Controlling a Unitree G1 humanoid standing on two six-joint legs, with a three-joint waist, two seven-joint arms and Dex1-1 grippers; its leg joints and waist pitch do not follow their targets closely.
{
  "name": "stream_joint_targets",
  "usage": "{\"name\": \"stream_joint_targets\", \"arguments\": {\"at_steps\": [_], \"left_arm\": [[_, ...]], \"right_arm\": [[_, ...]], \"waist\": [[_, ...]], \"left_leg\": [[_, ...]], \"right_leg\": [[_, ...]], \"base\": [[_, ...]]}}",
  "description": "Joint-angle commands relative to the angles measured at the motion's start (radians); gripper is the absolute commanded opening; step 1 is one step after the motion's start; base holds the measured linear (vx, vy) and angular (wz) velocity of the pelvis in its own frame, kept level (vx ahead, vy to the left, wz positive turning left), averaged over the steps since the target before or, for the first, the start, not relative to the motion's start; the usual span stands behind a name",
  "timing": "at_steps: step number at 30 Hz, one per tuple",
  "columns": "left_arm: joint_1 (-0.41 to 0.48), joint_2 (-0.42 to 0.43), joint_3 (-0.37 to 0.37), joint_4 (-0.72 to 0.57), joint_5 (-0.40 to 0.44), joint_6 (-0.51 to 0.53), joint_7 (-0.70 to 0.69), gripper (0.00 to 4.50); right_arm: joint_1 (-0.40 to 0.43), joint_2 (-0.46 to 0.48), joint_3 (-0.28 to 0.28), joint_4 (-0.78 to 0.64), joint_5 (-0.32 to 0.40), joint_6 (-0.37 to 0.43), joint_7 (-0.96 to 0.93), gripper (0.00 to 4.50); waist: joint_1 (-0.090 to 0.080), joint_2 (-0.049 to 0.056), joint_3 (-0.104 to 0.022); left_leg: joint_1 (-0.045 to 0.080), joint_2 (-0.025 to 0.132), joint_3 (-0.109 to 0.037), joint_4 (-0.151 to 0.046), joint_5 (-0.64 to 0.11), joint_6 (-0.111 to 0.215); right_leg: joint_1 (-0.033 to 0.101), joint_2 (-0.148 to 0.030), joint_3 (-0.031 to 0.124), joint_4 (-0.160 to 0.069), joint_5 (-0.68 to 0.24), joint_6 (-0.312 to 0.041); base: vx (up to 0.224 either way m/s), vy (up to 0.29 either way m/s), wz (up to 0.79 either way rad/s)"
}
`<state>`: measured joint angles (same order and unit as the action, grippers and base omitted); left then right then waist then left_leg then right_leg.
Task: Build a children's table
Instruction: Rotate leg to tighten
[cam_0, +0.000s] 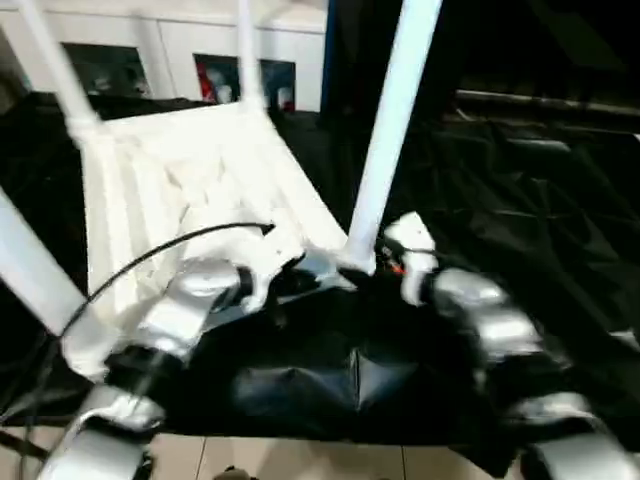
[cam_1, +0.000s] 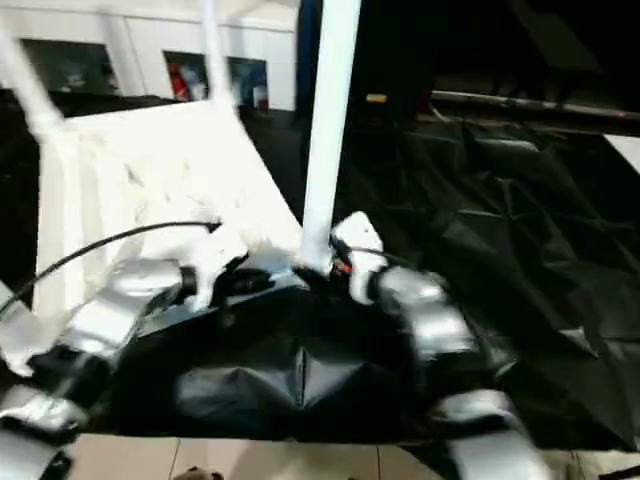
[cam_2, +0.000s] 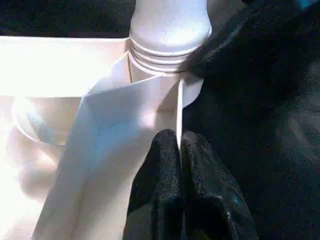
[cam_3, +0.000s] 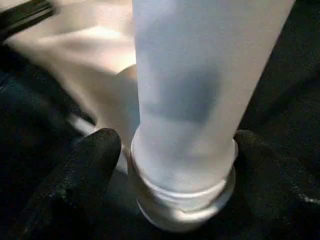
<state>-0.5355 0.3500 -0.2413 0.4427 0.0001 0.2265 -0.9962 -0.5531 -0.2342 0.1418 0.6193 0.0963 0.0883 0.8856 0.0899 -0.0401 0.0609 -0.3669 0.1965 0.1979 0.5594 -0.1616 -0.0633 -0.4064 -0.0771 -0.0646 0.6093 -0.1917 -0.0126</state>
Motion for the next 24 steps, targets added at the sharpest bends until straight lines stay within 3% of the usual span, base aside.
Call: {"name": "stream_joint_targets", "arguments": {"at_steps": [1,3,8,14,15,24], "left_arm": [[0.025,0.001,-0.029,-0.03,-0.038,-0.015,-0.067,0.0],[0.037,0.024,-0.035,-0.067,-0.055,-0.006,-0.122,0.0],[0.05,0.066,-0.046,-0.114,-0.079,0.005,-0.212,0.0],[0.052,0.077,-0.043,-0.118,-0.079,0.007,-0.221,0.0],[0.053,0.079,-0.042,-0.12,-0.079,0.008,-0.221,0.0],[0.056,0.078,-0.04,-0.123,-0.075,0.015,-0.216,0.0]], "right_arm": [[-0.002,-0.018,0.045,-0.06,0.019,0.009,0.112,3.78],[-0.001,-0.049,0.062,-0.065,0.012,0.006,0.17,3.78],[-0.015,-0.087,0.094,-0.042,-0.01,-0.006,0.251,3.78],[-0.027,-0.072,0.086,-0.03,0.004,0.0,0.262,3.78],[-0.031,-0.064,0.086,-0.022,0.006,-0.003,0.261,3.53],[-0.03,-0.054,0.081,-0.01,0.011,-0.007,0.261,2.88]], "waist": [[0.002,-0.005,-0.053],[0.002,0.004,-0.052],[0.004,0.001,-0.053],[0.009,-0.005,-0.053],[0.009,-0.003,-0.053],[0.009,-0.007,-0.055]], "left_leg": [[0.011,0.04,-0.017,-0.056,-0.207,0.053],[0.013,0.041,-0.017,-0.056,-0.221,0.049],[0.015,0.043,-0.015,-0.056,-0.227,0.038],[0.014,0.042,-0.017,-0.057,-0.227,0.031],[0.016,0.043,-0.017,-0.056,-0.222,0.03],[0.014,0.041,-0.015,-0.053,-0.197,0.037]], "right_leg": [[0.047,-0.068,0.05,-0.075,-0.2,-0.188],[0.044,-0.068,0.05,-0.076,-0.212,-0.193],[0.043,-0.066,0.05,-0.072,-0.183,-0.217],[0.045,-0.068,0.05,-0.07,-0.196,-0.213],[0.044,-0.069,0.051,-0.07,-0.191,-0.213],[0.047,-0.068,0.05,-0.066,-0.159,-0.22]], "base": [[0.0,0.0,0.0],[0.0,0.0,0.0],[0.0,0.0,0.0],[0.0,0.0,0.0],[0.0,0.0,0.0],[0.0,0.0,0.0]]}}
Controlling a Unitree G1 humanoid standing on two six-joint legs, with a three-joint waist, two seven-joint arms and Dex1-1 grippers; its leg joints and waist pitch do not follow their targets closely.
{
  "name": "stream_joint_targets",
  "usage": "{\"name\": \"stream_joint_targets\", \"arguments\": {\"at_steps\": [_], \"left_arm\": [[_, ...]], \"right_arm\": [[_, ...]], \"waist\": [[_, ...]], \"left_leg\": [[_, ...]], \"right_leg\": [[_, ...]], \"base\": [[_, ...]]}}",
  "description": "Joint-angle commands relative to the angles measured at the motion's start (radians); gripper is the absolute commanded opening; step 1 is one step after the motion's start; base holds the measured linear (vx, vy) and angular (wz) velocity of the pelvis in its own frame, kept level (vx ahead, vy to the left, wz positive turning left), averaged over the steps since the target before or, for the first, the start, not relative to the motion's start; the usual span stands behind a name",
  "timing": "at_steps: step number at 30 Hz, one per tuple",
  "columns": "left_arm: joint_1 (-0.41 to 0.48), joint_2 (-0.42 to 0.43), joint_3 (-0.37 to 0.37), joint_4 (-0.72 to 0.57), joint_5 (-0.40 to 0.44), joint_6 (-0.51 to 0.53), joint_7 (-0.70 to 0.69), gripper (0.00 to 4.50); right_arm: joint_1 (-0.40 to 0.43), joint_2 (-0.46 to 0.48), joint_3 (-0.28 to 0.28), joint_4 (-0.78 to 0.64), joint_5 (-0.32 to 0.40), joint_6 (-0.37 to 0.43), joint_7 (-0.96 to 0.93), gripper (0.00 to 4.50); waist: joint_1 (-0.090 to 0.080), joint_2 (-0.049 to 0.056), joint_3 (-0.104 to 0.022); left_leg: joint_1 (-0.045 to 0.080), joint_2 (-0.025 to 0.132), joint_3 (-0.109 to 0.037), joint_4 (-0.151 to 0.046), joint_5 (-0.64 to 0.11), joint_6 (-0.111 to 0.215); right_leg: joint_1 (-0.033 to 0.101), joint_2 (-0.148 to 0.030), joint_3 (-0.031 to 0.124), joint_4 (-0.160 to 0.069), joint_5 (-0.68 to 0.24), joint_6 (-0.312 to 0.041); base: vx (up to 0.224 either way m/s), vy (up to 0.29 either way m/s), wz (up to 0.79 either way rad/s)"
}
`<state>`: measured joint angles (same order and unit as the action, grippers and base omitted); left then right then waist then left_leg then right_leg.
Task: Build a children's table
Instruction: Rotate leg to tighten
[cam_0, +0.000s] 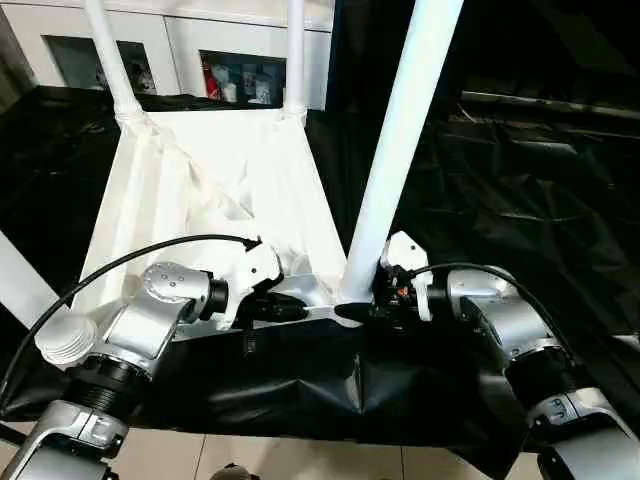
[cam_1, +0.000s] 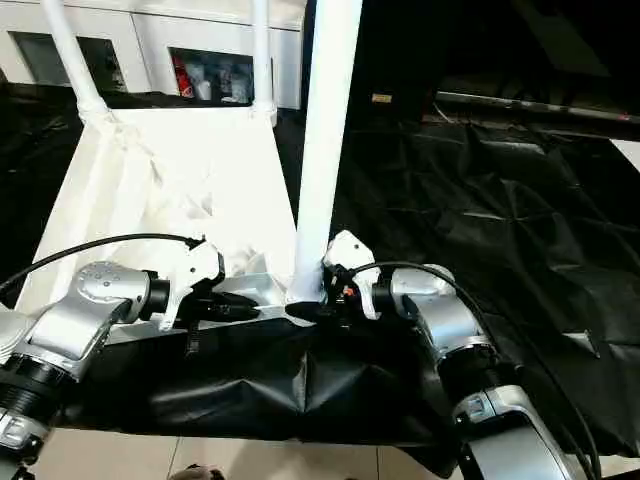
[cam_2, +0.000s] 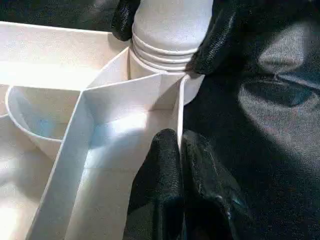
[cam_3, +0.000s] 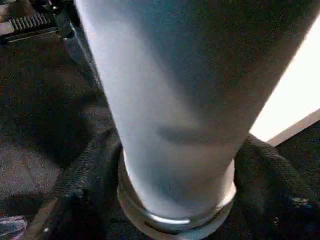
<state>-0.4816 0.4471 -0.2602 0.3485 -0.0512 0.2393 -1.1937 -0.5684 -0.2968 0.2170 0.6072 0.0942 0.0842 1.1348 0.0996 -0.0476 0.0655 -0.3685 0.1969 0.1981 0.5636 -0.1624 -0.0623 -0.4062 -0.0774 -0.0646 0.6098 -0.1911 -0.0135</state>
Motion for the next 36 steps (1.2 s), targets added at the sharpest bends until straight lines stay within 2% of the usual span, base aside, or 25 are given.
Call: {"name": "stream_joint_targets", "arguments": {"at_steps": [1,2,7,11,12,13,14,15,16,17,18,20,22,25,26,30,32,36], "left_arm": [[0.002,-0.019,-0.021,-0.03,-0.024,0.004,-0.018,0.0],[0.003,-0.018,-0.021,-0.03,-0.023,0.004,-0.017,0.0],[0.007,-0.016,-0.021,-0.029,-0.022,0.005,-0.015,0.0],[0.001,-0.038,-0.008,-0.006,-0.012,0.02,0.04,0.0],[-0.018,-0.078,0.007,0.041,0.013,0.022,0.134,0.0],[-0.026,-0.093,0.011,0.058,0.024,0.018,0.168,0.0],[-0.026,-0.093,0.011,0.058,0.024,0.018,0.168,0.0],[-0.044,-0.137,0.013,0.094,0.048,0.025,0.253,0.0],[-0.048,-0.148,0.013,0.101,0.052,0.027,0.271,0.0],[-0.065,-0.194,0.012,0.126,0.063,0.038,0.333,0.0],[-0.069,-0.204,0.012,0.131,0.065,0.04,0.344,0.0],[-0.086,-0.242,0.006,0.143,0.071,0.052,0.381,0.0],[-0.099,-0.266,0.003,0.152,0.073,0.055,0.395,0.0],[-0.106,-0.27,-0.001,0.158,0.077,0.046,0.387,0.0],[-0.106,-0.269,0.0,0.159,0.079,0.043,0.386,0.0],[-0.09,-0.235,-0.001,0.142,0.079,0.036,0.348,0.0],[-0.079,-0.216,-0.003,0.129,0.076,0.032,0.326,0.0],[-0.056,-0.172,-0.008,0.096,0.063,0.021,0.252,0.0]], "right_arm": [[-0.015,0.01,0.005,0.004,0.011,-0.007,0.009,2.82],[-0.016,0.011,0.004,0.007,0.01,-0.009,0.006,2.79],[-0.014,0.02,-0.005,0.014,0.011,-0.012,-0.012,2.75],[-0.016,0.051,-0.042,0.048,0.01,-0.033,-0.106,2.75],[-0.025,0.095,-0.085,0.092,0.002,-0.03,-0.258,2.75],[-0.028,0.111,-0.099,0.106,-0.001,-0.028,-0.312,2.75],[-0.028,0.111,-0.099,0.106,-0.001,-0.028,-0.312,2.74],[-0.02,0.161,-0.133,0.119,0.005,-0.005,-0.432,2.74],[-0.018,0.173,-0.14,0.12,0.007,-0.001,-0.459,2.74],[-0.009,0.222,-0.165,0.128,0.01,0.019,-0.568,2.74],[-0.007,0.233,-0.17,0.13,0.011,0.024,-0.592,2.74],[-0.002,0.276,-0.181,0.135,0.009,0.033,-0.662,2.74],[-0.001,0.304,-0.177,0.136,0.007,0.021,-0.673,2.74],[-0.006,0.32,-0.184,0.131,0.022,0.011,-0.652,2.74],[-0.008,0.323,-0.19,0.128,0.031,0.014,-0.646,3.29],[-0.018,0.303,-0.213,0.091,0.071,0.034,-0.579,3.6],[-0.018,0.273,-0.191,0.068,0.066,0.045,-0.519,3.86],[0.003,0.18,-0.116,-0.015,0.055,0.066,-0.322,3.94]], "waist": [[0.0,0.001,-0.06],[0.0,0.004,-0.06],[-0.001,0.003,-0.061],[-0.007,0.002,-0.059],[-0.012,0.001,-0.058],[-0.016,0.001,-0.055],[-0.016,-0.001,-0.056],[-0.019,-0.004,-0.058],[-0.022,0.0,-0.053],[-0.021,-0.001,-0.056],[-0.022,0.0,-0.056],[-0.021,-0.001,-0.058],[-0.019,0.004,-0.06],[-0.018,0.003,-0.061],[-0.017,0.004,-0.06],[-0.018,0.002,-0.058],[-0.018,0.003,-0.059],[-0.017,0.002,-0.059]], "left_leg": [[0.015,0.041,-0.015,-0.057,-0.194,0.036],[0.016,0.041,-0.016,-0.057,-0.197,0.035],[0.016,0.041,-0.016,-0.057,-0.193,0.034],[0.016,0.04,-0.017,-0.059,-0.221,0.022],[0.016,0.042,-0.019,-0.062,-0.23,0.013],[0.017,0.039,-0.02,-0.063,-0.253,0.0],[0.017,0.038,-0.022,-0.063,-0.258,-0.007],[0.016,0.039,-0.023,-0.064,-0.257,-0.012],[0.022,0.04,-0.022,-0.064,-0.277,-0.014],[0.021,0.038,-0.023,-0.063,-0.279,-0.015],[0.021,0.038,-0.021,-0.064,-0.268,-0.016],[0.017,0.037,-0.021,-0.063,-0.253,-0.011],[0.019,0.036,-0.019,-0.062,-0.238,-0.002],[0.017,0.036,-0.019,-0.061,-0.226,0.007],[0.015,0.036,-0.018,-0.061,-0.222,0.012],[0.015,0.037,-0.019,-0.063,-0.243,0.019],[0.014,0.037,-0.02,-0.063,-0.234,0.021],[0.012,0.038,-0.018,-0.06,-0.207,0.038]], "right_leg": [[0.047,-0.068,0.05,-0.066,-0.157,-0.22],[0.047,-0.068,0.05,-0.066,-0.161,-0.22],[0.047,-0.067,0.05,-0.064,-0.148,-0.223],[0.047,-0.069,0.05,-0.07,-0.197,-0.217],[0.044,-0.071,0.051,-0.072,-0.218,-0.211],[0.042,-0.071,0.05,-0.078,-0.266,-0.2],[0.046,-0.071,0.049,-0.079,-0.289,-0.191],[0.047,-0.074,0.049,-0.08,-0.306,-0.177],[0.036,-0.072,0.052,-0.087,-0.328,-0.171],[0.041,-0.073,0.051,-0.085,-0.333,-0.167],[0.038,-0.07,0.053,-0.085,-0.322,-0.163],[0.042,-0.071,0.052,-0.083,-0.293,-0.164],[0.04,-0.069,0.052,-0.08,-0.246,-0.17],[0.043,-0.068,0.051,-0.078,-0.216,-0.173],[0.044,-0.068,0.051,-0.077,-0.206,-0.175],[0.045,-0.069,0.051,-0.08,-0.233,-0.174],[0.045,-0.07,0.05,-0.079,-0.226,-0.176],[0.048,-0.068,0.05,-0.074,-0.178,-0.187]], "base": [[0.0,0.0,0.0],[0.0,0.0,0.0],[0.0,0.0,0.0],[0.0,0.0,0.0],[0.0,0.0,0.0],[0.0,0.0,0.0],[0.0,0.0,0.0],[0.0,0.0,0.0],[0.0,0.0,0.0],[0.0,0.0,0.0],[0.0,0.0,0.0],[0.0,0.0,0.0],[0.0,0.0,0.0],[0.0,0.0,0.0],[0.0,0.0,0.0],[0.0,0.0,0.0],[0.0,0.0,0.0],[0.0,0.0,0.0]]}}
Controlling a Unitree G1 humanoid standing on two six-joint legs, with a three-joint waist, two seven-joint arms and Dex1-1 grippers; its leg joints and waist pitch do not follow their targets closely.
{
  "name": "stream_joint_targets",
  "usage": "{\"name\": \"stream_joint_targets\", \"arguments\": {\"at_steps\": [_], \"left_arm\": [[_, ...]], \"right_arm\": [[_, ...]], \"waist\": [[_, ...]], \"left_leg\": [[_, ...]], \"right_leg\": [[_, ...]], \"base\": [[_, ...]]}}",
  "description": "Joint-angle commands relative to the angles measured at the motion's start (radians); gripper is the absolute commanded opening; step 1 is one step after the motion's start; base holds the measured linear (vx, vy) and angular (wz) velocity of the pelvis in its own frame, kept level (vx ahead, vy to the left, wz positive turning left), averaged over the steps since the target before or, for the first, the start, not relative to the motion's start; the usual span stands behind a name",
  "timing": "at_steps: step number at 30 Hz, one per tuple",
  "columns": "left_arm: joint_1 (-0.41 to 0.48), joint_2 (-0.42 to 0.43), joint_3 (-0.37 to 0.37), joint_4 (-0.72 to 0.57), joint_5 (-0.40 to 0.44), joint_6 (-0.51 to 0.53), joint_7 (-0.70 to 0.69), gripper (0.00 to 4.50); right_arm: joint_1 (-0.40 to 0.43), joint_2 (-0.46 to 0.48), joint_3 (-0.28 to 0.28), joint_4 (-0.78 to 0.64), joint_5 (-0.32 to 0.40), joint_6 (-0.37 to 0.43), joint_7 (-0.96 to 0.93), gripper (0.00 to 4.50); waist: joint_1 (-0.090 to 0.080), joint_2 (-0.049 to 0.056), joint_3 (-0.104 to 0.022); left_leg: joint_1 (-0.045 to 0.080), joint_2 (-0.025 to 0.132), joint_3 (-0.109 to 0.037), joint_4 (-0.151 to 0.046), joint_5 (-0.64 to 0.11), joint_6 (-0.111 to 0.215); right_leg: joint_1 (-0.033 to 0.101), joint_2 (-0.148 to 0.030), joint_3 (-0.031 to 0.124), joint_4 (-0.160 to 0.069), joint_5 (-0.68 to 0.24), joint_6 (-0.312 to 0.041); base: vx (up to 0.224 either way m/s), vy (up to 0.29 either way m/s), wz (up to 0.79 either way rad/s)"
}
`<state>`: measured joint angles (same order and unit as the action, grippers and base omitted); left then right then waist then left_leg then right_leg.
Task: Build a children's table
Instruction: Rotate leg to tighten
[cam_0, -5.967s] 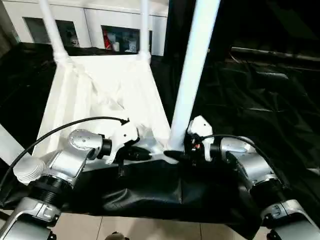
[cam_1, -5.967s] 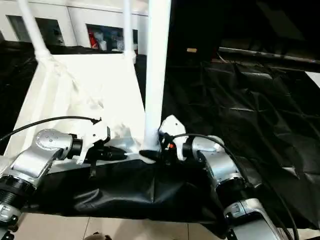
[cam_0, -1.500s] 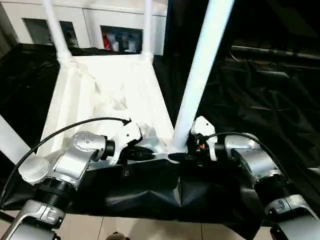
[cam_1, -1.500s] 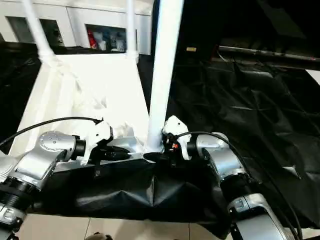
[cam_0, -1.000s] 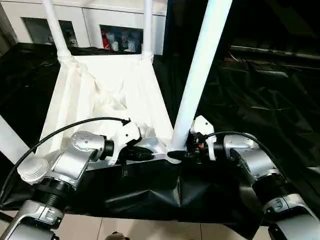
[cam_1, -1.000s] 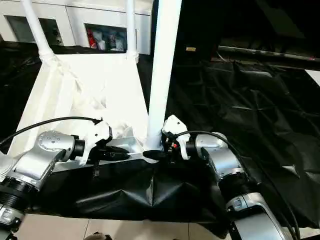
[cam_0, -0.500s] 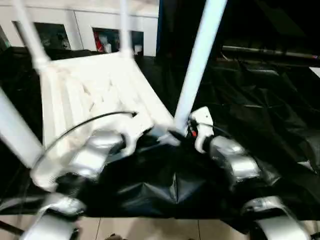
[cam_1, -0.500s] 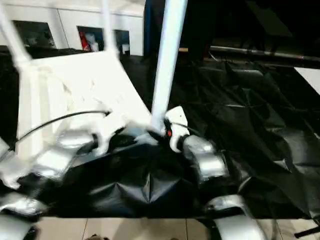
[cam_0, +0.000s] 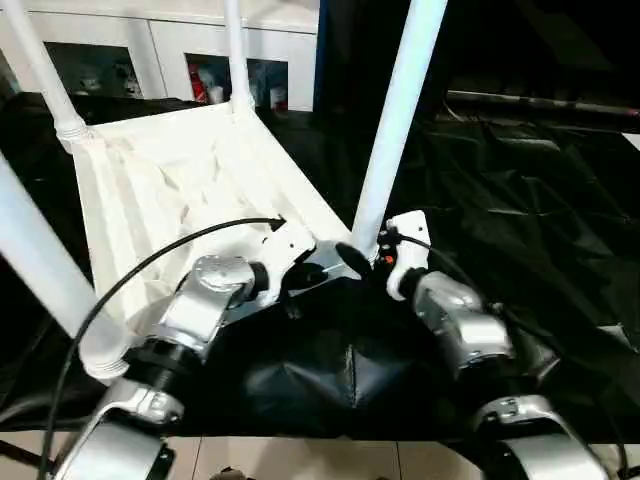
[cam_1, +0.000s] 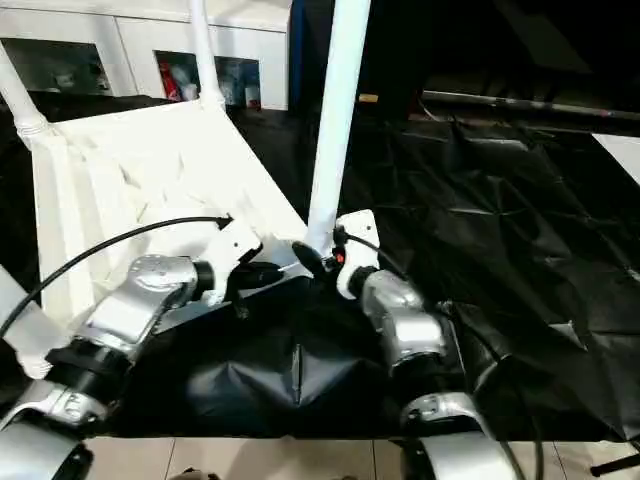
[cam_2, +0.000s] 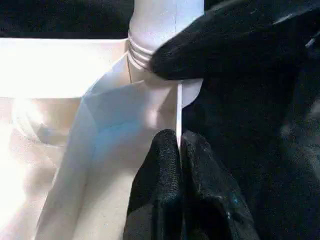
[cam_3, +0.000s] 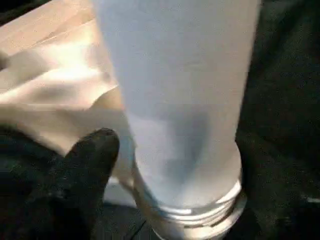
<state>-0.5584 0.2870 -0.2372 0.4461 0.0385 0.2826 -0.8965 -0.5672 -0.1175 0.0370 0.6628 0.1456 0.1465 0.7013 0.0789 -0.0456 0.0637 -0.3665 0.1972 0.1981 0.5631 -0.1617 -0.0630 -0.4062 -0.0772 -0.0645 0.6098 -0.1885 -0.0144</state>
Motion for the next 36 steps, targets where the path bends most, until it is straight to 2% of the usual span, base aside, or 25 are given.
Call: {"name": "stream_joint_targets", "arguments": {"at_steps": [1,4,6,9,12,20,21,24,27,29,31,34,36], "left_arm": [[0.024,-0.005,-0.032,-0.006,-0.029,-0.024,-0.057,0.0],[0.043,0.042,-0.035,-0.037,-0.051,-0.048,-0.147,0.0],[0.062,0.086,-0.038,-0.073,-0.078,-0.048,-0.227,0.0],[0.078,0.121,-0.038,-0.102,-0.106,-0.038,-0.296,0.0],[0.089,0.14,-0.037,-0.123,-0.121,-0.023,-0.334,0.0],[0.094,0.155,-0.034,-0.126,-0.124,-0.019,-0.34,0.0],[0.094,0.155,-0.034,-0.126,-0.124,-0.02,-0.339,0.0],[0.091,0.154,-0.032,-0.124,-0.122,-0.02,-0.337,0.0],[0.088,0.153,-0.031,-0.121,-0.12,-0.02,-0.334,0.0],[0.086,0.152,-0.031,-0.117,-0.12,-0.021,-0.332,0.0],[0.083,0.151,-0.029,-0.113,-0.116,-0.022,-0.321,0.0],[0.08,0.147,-0.026,-0.109,-0.112,-0.021,-0.306,0.0],[0.066,0.121,-0.017,-0.085,-0.103,-0.021,-0.257,0.0]], "right_arm": [[0.005,-0.013,0.072,-0.082,0.003,0.007,0.138,3.94],[0.028,-0.104,0.122,-0.145,0.003,0.022,0.292,3.94],[0.038,-0.164,0.157,-0.163,-0.02,0.004,0.368,3.94],[0.038,-0.184,0.171,-0.16,-0.038,-0.013,0.38,3.94],[0.038,-0.184,0.17,-0.163,-0.032,-0.009,0.384,3.94],[0.036,-0.178,0.188,-0.159,-0.029,-0.002,0.405,3.78],[0.035,-0.178,0.189,-0.156,-0.032,-0.004,0.403,3.44],[0.034,-0.177,0.191,-0.151,-0.036,-0.008,0.402,3.34],[0.033,-0.177,0.189,-0.148,-0.038,-0.009,0.402,2.94],[0.032,-0.175,0.187,-0.145,-0.038,-0.01,0.401,2.89],[0.034,-0.168,0.178,-0.141,-0.034,-0.009,0.384,2.72],[0.035,-0.16,0.169,-0.135,-0.031,-0.006,0.362,2.7],[0.032,-0.111,0.126,-0.102,-0.028,0.0,0.24,2.67]], "waist": [[0.005,0.0,-0.056],[0.011,0.001,-0.054],[0.012,0.002,-0.052],[0.013,0.003,-0.053],[0.013,0.003,-0.054],[0.013,0.001,-0.054],[0.013,0.0,-0.054],[0.013,0.0,-0.054],[0.013,0.0,-0.055],[0.013,0.001,-0.055],[0.013,0.001,-0.056],[0.012,0.001,-0.055],[0.009,0.001,-0.054]], "left_leg": [[0.01,0.037,-0.018,-0.059,-0.208,0.041],[0.012,0.038,-0.017,-0.059,-0.224,0.046],[0.013,0.04,-0.018,-0.061,-0.239,0.041],[0.016,0.042,-0.019,-0.062,-0.243,0.028],[0.016,0.042,-0.017,-0.061,-0.228,0.027],[0.014,0.04,-0.017,-0.06,-0.214,0.027],[0.015,0.04,-0.017,-0.06,-0.212,0.029],[0.014,0.04,-0.017,-0.06,-0.213,0.028],[0.015,0.04,-0.017,-0.059,-0.211,0.027],[0.015,0.04,-0.017,-0.058,-0.208,0.029],[0.015,0.04,-0.017,-0.058,-0.206,0.029],[0.014,0.039,-0.016,-0.058,-0.21,0.028],[0.014,0.039,-0.017,-0.059,-0.228,0.021]], "right_leg": [[0.047,-0.067,0.049,-0.075,-0.183,-0.187],[0.047,-0.068,0.05,-0.078,-0.212,-0.183],[0.044,-0.068,0.05,-0.08,-0.245,-0.179],[0.04,-0.07,0.05,-0.079,-0.253,-0.186],[0.041,-0.067,0.051,-0.073,-0.206,-0.205],[0.045,-0.068,0.051,-0.07,-0.184,-0.209],[0.045,-0.068,0.05,-0.07,-0.183,-0.21],[0.046,-0.068,0.05,-0.07,-0.191,-0.208],[0.046,-0.069,0.051,-0.07,-0.191,-0.207],[0.046,-0.068,0.05,-0.069,-0.182,-0.209],[0.046,-0.067,0.05,-0.068,-0.177,-0.211],[0.046,-0.068,0.051,-0.07,-0.184,-0.211],[0.042,-0.069,0.052,-0.072,-0.217,-0.206]], "base": [[0.0,0.0,0.0],[0.0,0.0,0.0],[0.0,0.0,0.0],[0.0,0.0,0.0],[0.0,0.0,0.0],[0.0,0.0,0.0],[0.0,0.0,0.0],[0.0,0.0,0.0],[0.0,0.0,0.0],[0.0,0.0,0.0],[0.0,0.0,0.0],[0.0,0.0,0.0],[0.0,0.0,0.0]]}}
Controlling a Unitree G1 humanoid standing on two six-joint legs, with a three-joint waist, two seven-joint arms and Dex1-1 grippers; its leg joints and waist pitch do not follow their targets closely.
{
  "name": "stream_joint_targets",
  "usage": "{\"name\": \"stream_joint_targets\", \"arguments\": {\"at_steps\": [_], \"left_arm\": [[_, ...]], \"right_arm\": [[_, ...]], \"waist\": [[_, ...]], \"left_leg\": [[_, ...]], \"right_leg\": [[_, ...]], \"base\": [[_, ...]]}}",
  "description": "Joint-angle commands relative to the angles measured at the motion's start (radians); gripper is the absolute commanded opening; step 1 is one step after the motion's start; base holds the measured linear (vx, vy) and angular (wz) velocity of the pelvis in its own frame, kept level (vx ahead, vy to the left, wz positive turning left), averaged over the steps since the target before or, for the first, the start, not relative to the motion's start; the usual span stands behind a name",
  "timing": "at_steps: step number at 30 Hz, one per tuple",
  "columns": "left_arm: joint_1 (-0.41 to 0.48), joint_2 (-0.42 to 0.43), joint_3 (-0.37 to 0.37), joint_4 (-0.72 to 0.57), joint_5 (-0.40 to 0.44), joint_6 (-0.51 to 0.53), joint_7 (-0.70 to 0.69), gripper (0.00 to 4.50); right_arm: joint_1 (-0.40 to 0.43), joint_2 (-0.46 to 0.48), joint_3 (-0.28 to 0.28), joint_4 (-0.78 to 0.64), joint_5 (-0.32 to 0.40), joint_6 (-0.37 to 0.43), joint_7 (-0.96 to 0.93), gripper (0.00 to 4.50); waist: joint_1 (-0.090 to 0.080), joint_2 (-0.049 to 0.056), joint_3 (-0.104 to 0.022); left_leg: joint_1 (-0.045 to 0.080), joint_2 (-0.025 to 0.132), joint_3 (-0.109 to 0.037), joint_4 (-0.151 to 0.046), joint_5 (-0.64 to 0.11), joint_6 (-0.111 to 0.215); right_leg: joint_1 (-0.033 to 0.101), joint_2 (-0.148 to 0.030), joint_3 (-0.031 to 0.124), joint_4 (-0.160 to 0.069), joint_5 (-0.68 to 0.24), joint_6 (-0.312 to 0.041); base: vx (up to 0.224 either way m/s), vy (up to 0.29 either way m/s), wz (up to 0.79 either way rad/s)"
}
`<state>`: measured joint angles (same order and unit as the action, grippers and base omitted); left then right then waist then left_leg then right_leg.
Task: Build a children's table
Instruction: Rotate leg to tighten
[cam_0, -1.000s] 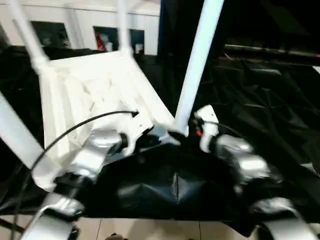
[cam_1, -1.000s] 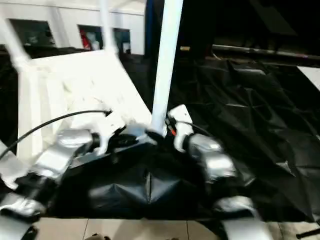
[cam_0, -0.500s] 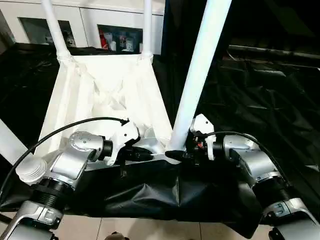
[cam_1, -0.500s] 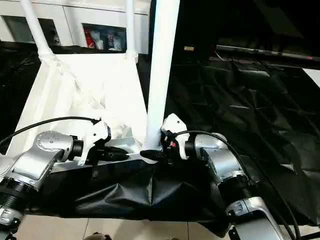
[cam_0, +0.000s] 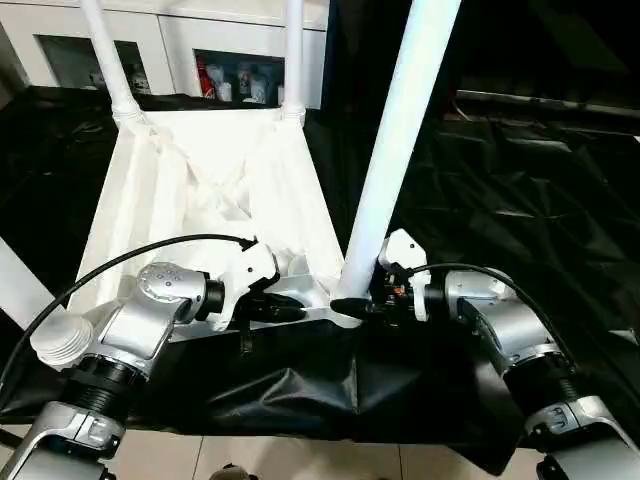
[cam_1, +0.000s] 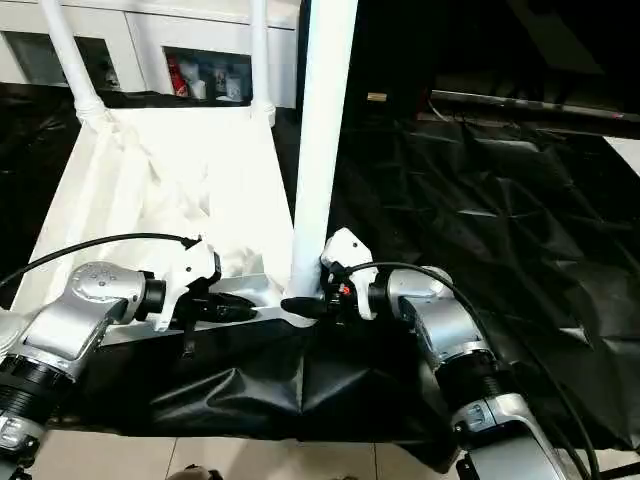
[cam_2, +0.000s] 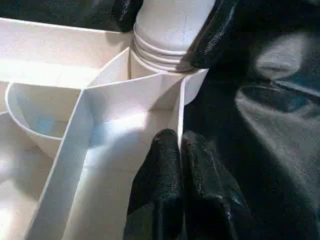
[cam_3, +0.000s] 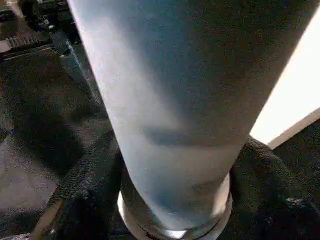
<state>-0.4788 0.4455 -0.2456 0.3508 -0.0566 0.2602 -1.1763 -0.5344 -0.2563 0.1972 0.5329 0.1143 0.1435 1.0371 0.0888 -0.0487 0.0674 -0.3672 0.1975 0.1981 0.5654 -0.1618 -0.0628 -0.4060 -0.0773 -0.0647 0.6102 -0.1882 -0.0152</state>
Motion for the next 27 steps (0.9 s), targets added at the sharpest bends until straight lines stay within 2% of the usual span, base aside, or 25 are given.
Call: {"name": "stream_joint_targets", "arguments": {"at_steps": [1,3,5,7,9,11,12,14,15,17,20,21,24,25,27], "left_arm": [[-0.02,-0.049,-0.006,0.021,-0.003,0.001,0.043,0.0],[-0.036,-0.081,-0.002,0.048,0.013,0.001,0.1,0.0],[-0.061,-0.147,-0.002,0.091,0.037,0.004,0.2,0.0],[-0.068,-0.172,-0.002,0.1,0.039,0.008,0.229,0.0],[-0.072,-0.19,-0.003,0.103,0.037,0.012,0.246,0.0],[-0.079,-0.219,-0.008,0.104,0.033,0.013,0.253,0.0],[-0.08,-0.223,-0.011,0.104,0.032,0.01,0.249,0.0],[-0.081,-0.226,-0.012,0.107,0.033,0.008,0.247,0.0],[-0.081,-0.222,-0.015,0.107,0.037,0.006,0.242,0.0],[-0.078,-0.209,-0.017,0.104,0.042,0.004,0.231,0.0],[-0.065,-0.172,-0.016,0.086,0.039,0.008,0.199,0.0],[-0.064,-0.171,-0.016,0.085,0.039,0.008,0.198,0.0],[-0.05,-0.133,-0.015,0.068,0.032,0.003,0.152,0.0],[-0.037,-0.104,-0.013,0.05,0.017,-0.007,0.101,0.0],[-0.027,-0.083,-0.012,0.035,0.008,-0.012,0.067,0.0]], "right_arm": [[-0.001,0.048,-0.048,0.039,0.004,0.005,-0.144,2.66],[0.004,0.097,-0.073,0.056,0.003,0.016,-0.246,2.65],[0.026,0.192,-0.106,0.058,0.003,0.033,-0.416,2.65],[0.033,0.228,-0.118,0.057,0.006,0.041,-0.476,2.65],[0.04,0.248,-0.117,0.051,0.003,0.042,-0.498,2.65],[0.051,0.279,-0.103,0.036,0.001,0.039,-0.493,2.65],[0.054,0.281,-0.099,0.027,0.005,0.036,-0.477,2.65],[0.057,0.283,-0.096,0.021,0.008,0.035,-0.47,2.65],[0.058,0.279,-0.105,0.008,0.023,0.042,-0.452,2.65],[0.055,0.263,-0.116,-0.011,0.045,0.053,-0.419,3.21],[0.045,0.189,-0.084,-0.046,0.049,0.071,-0.313,3.39],[0.045,0.187,-0.082,-0.047,0.049,0.071,-0.309,3.59],[0.042,0.107,-0.049,-0.09,0.058,0.08,-0.169,3.59],[0.042,0.05,-0.026,-0.12,0.064,0.091,-0.071,3.59],[0.044,0.013,-0.011,-0.139,0.066,0.101,-0.008,3.59]], "waist": [[-0.002,0.002,-0.056],[-0.005,0.001,-0.054],[-0.01,0.003,-0.052],[-0.01,0.002,-0.053],[-0.012,0.003,-0.054],[-0.012,0.004,-0.055],[-0.012,0.008,-0.055],[-0.011,0.006,-0.055],[-0.01,0.007,-0.056],[-0.009,0.007,-0.056],[-0.006,0.007,-0.057],[-0.005,0.006,-0.058],[0.001,0.006,-0.059],[0.0,0.002,-0.058],[0.003,0.003,-0.058]], "left_leg": [[0.016,0.039,-0.018,-0.063,-0.233,0.015],[0.015,0.037,-0.022,-0.067,-0.261,-0.007],[0.02,0.039,-0.021,-0.068,-0.282,-0.017],[0.02,0.037,-0.024,-0.069,-0.288,-0.022],[0.02,0.037,-0.023,-0.069,-0.288,-0.02],[0.017,0.037,-0.022,-0.069,-0.273,-0.011],[0.017,0.037,-0.022,-0.07,-0.273,-0.009],[0.017,0.036,-0.02,-0.068,-0.266,-0.002],[0.016,0.036,-0.02,-0.068,-0.261,0.0],[0.016,0.036,-0.02,-0.068,-0.261,0.006],[0.015,0.037,-0.019,-0.066,-0.245,0.016],[0.016,0.037,-0.019,-0.066,-0.239,0.017],[0.012,0.037,-0.018,-0.062,-0.209,0.032],[0.012,0.036,-0.017,-0.062,-0.207,0.038],[0.012,0.037,-0.018,-0.061,-0.207,0.041]], "right_leg": [[0.041,-0.069,0.052,-0.076,-0.232,-0.202],[0.044,-0.073,0.05,-0.082,-0.309,-0.178],[0.034,-0.072,0.053,-0.088,-0.339,-0.159],[0.036,-0.074,0.052,-0.09,-0.363,-0.148],[0.035,-0.072,0.053,-0.09,-0.352,-0.146],[0.037,-0.07,0.053,-0.086,-0.302,-0.15],[0.037,-0.069,0.053,-0.085,-0.295,-0.151],[0.038,-0.069,0.054,-0.085,-0.276,-0.155],[0.039,-0.068,0.054,-0.084,-0.27,-0.156],[0.041,-0.069,0.054,-0.085,-0.272,-0.156],[0.042,-0.069,0.053,-0.083,-0.249,-0.162],[0.043,-0.069,0.052,-0.082,-0.242,-0.164],[0.047,-0.067,0.051,-0.075,-0.191,-0.178],[0.046,-0.067,0.051,-0.076,-0.19,-0.178],[0.049,-0.068,0.05,-0.076,-0.198,-0.177]], "base": [[0.0,0.0,0.0],[0.0,0.0,0.0],[0.0,0.0,0.0],[0.0,0.0,0.0],[0.0,0.0,0.0],[0.0,0.0,0.0],[0.0,0.0,0.0],[0.0,0.0,0.0],[0.0,0.0,0.0],[0.0,0.0,0.0],[0.0,0.0,0.0],[0.0,0.0,0.0],[0.0,0.0,0.0],[0.0,0.0,0.0],[0.0,0.0,0.0]]}}
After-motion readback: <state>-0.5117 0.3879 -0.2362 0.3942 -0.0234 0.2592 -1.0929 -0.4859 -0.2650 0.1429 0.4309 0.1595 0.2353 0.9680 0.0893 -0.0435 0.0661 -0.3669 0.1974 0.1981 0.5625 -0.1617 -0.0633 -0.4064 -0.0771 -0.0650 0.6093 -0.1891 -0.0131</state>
